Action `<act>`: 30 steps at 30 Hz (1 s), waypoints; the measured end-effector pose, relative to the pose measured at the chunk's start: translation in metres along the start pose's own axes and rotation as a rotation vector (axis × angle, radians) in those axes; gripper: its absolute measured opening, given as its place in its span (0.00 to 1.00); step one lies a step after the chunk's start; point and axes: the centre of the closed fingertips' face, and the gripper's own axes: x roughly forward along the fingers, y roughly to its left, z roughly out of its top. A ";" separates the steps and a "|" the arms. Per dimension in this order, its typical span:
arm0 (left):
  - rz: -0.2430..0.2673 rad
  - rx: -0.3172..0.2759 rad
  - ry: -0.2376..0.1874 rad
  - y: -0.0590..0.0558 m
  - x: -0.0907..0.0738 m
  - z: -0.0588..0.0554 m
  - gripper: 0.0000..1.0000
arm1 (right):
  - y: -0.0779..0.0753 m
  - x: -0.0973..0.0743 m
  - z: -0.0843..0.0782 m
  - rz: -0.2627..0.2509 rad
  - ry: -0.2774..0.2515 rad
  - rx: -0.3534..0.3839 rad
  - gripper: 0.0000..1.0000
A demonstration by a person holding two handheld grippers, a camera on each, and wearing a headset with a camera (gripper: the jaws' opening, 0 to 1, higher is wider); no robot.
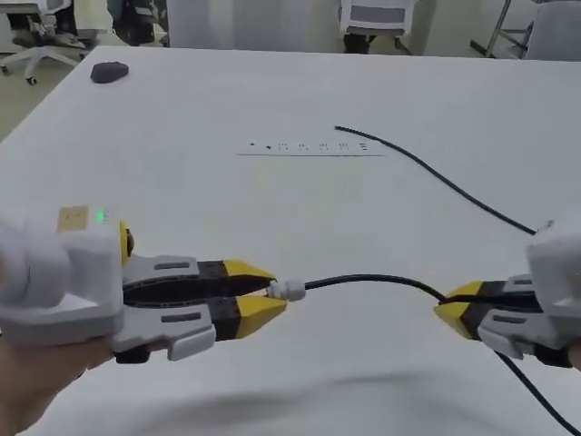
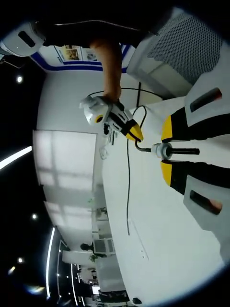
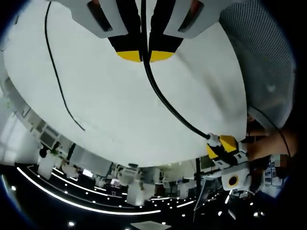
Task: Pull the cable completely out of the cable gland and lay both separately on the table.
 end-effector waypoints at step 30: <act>0.014 0.010 0.022 -0.001 0.001 -0.007 0.14 | 0.123 0.065 0.084 0.326 -0.104 -0.340 0.13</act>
